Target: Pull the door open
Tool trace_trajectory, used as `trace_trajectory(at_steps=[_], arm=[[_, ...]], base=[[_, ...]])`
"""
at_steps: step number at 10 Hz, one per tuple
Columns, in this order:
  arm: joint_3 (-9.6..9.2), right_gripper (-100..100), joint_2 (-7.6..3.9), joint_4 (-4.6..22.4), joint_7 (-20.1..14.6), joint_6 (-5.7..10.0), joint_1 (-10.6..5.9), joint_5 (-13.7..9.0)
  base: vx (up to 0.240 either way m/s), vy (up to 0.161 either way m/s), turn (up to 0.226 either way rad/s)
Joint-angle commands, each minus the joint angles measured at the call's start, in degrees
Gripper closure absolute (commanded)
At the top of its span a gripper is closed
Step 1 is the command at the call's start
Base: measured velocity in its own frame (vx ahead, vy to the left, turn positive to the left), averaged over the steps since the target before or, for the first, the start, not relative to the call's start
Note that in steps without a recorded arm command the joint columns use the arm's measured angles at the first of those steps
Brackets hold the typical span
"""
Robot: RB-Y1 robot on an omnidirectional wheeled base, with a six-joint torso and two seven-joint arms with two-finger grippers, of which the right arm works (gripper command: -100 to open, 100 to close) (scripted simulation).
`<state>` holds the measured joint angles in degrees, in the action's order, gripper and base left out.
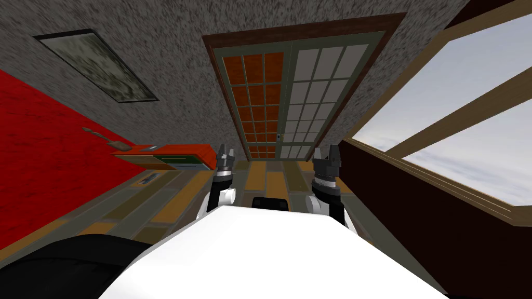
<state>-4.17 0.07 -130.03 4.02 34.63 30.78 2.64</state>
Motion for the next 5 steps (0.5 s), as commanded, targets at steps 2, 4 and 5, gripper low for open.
trace_trajectory(at_steps=[2, 4, 5], arm=[[0.70, -100, -0.89, 2.84, 2.10, 0.48, -1.02, 0.95], [1.33, -100, -1.56, 5.38, 3.97, 0.90, -1.94, 1.80], [1.53, -100, -1.75, 6.22, 4.60, 1.05, -2.24, 2.08]], base=[[0.074, 0.016, -0.016], [0.127, -0.004, -0.014], [0.121, 0.011, -0.010]])
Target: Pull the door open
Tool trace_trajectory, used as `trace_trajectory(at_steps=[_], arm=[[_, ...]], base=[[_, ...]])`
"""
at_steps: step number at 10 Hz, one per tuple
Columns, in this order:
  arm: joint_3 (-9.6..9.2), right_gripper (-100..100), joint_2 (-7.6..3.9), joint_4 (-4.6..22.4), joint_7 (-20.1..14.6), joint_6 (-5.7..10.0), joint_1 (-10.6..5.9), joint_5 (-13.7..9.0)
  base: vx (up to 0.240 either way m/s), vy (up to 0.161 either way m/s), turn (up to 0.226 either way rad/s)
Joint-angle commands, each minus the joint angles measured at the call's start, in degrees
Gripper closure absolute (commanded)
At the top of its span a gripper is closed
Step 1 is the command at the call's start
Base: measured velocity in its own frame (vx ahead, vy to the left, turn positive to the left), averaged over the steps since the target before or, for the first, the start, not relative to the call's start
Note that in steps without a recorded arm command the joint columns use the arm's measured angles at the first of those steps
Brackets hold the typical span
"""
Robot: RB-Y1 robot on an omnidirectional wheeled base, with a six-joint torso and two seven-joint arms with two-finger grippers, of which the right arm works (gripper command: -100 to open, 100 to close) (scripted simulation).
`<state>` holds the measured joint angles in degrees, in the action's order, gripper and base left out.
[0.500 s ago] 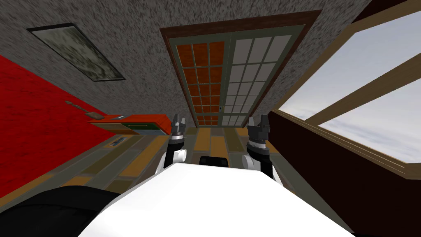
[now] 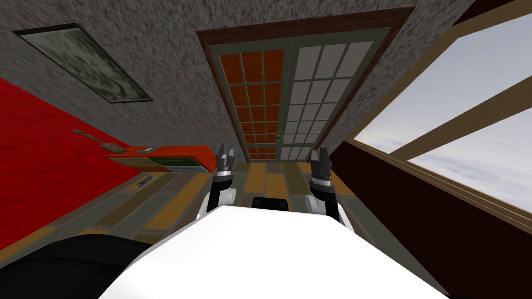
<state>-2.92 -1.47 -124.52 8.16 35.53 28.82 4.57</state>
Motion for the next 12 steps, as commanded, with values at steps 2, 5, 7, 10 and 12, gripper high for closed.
trace_trajectory(at_steps=[2, 5, 7, 10, 12], arm=[[0.90, -100, -0.78, 3.25, 2.33, 0.57, -1.20, 0.99], [1.65, -100, -1.34, 6.28, 4.57, 1.08, -2.30, 2.00], [2.17, -100, -1.71, 8.39, 6.13, 1.43, -3.08, 2.71], [3.04, -100, -2.21, 11.89, 8.72, 2.02, -4.36, 3.88], [3.64, -100, -2.52, 14.36, 10.54, 2.43, -5.27, 4.70]], base=[[0.110, 0.012, -0.016], [0.074, 0.011, -0.012], [0.087, 0.015, -0.010], [0.094, 0.004, -0.014], [0.098, 0.008, -0.013]])
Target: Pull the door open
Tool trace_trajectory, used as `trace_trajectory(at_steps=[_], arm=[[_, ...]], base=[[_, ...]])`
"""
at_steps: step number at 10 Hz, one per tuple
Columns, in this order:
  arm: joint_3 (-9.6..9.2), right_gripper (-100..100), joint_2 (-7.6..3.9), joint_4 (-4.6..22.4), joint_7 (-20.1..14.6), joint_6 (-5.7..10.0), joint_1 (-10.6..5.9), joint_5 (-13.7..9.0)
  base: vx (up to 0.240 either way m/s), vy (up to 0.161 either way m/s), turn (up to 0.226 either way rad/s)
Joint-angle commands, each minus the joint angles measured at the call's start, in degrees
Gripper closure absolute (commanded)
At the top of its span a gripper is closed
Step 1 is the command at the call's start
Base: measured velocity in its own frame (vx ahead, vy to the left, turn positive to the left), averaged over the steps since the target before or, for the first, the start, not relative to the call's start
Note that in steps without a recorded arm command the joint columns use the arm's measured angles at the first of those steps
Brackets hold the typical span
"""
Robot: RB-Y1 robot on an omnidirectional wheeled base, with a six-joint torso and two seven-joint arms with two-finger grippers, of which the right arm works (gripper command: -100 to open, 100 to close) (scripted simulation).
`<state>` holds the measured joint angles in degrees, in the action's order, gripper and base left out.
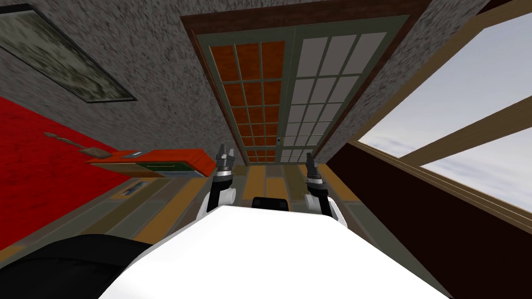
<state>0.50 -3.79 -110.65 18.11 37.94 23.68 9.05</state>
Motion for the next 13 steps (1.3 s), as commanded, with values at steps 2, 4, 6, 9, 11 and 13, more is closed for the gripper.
trace_trajectory(at_steps=[2, 4, 6, 9, 11, 13], arm=[[0.85, -100, -0.49, 3.01, 2.46, 0.44, -1.06, 1.07], [1.52, -100, -0.73, 5.72, 4.47, 0.89, -2.06, 1.98], [2.19, -100, -0.96, 8.44, 6.48, 1.34, -3.07, 2.88], [3.24, -100, -1.21, 12.69, 9.63, 2.05, -4.66, 4.30], [3.95, -100, -1.34, 15.58, 11.76, 2.53, -5.74, 5.27], [4.67, -100, -1.44, 18.49, 13.92, 3.01, -6.83, 6.24]], base=[[0.081, 0.019, -0.014], [0.096, 0.009, -0.016], [0.104, -0.004, -0.015], [0.105, 0.018, -0.015], [0.088, 0.015, -0.019], [0.110, 0.003, -0.017]])
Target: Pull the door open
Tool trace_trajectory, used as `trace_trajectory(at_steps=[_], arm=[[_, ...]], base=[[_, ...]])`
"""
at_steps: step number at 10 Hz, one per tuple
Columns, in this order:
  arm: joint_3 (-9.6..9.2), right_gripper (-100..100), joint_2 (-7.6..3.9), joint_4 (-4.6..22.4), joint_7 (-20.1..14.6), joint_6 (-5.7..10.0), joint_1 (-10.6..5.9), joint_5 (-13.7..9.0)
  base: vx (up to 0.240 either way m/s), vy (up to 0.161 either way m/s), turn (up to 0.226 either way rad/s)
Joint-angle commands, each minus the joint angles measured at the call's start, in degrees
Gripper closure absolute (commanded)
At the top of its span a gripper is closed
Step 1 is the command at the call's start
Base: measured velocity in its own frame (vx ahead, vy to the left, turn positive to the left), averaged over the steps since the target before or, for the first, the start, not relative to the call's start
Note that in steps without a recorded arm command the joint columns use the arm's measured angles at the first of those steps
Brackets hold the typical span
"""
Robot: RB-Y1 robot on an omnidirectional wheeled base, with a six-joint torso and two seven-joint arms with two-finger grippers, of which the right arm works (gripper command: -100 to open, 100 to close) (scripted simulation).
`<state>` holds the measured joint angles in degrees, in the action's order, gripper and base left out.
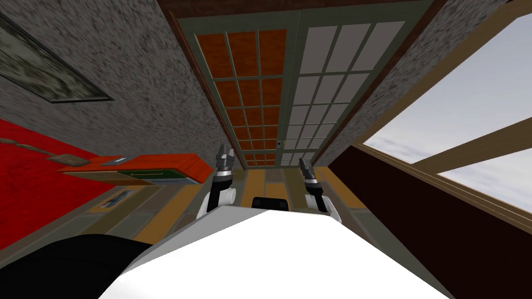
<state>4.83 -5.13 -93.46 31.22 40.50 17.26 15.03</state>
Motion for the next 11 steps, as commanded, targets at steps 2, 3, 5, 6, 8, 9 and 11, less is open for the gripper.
trace_trajectory(at_steps=[2, 3, 5, 6, 8, 9, 11], arm=[[1.07, -100, -0.14, 4.26, 3.00, 0.94, -1.54, 1.24], [1.44, -100, -0.15, 5.74, 4.10, 1.18, -2.10, 1.74], [1.80, -100, -0.16, 7.23, 5.20, 1.43, -2.66, 2.24], [2.17, -100, -0.17, 8.71, 6.30, 1.67, -3.23, 2.73], [2.90, -100, -0.08, 11.68, 8.49, 2.16, -4.36, 3.72], [3.26, -100, -0.04, 13.16, 9.59, 2.41, -4.93, 4.22], [4.00, -100, 0.04, 16.13, 11.79, 2.89, -6.07, 5.21]], base=[[0.098, 0.017, -0.018], [0.095, 0.012, -0.015], [0.060, 0.005, -0.006], [0.072, 0.009, -0.022], [0.092, 0.006, -0.017], [0.112, 0.014, -0.016], [0.094, 0.009, -0.018]])
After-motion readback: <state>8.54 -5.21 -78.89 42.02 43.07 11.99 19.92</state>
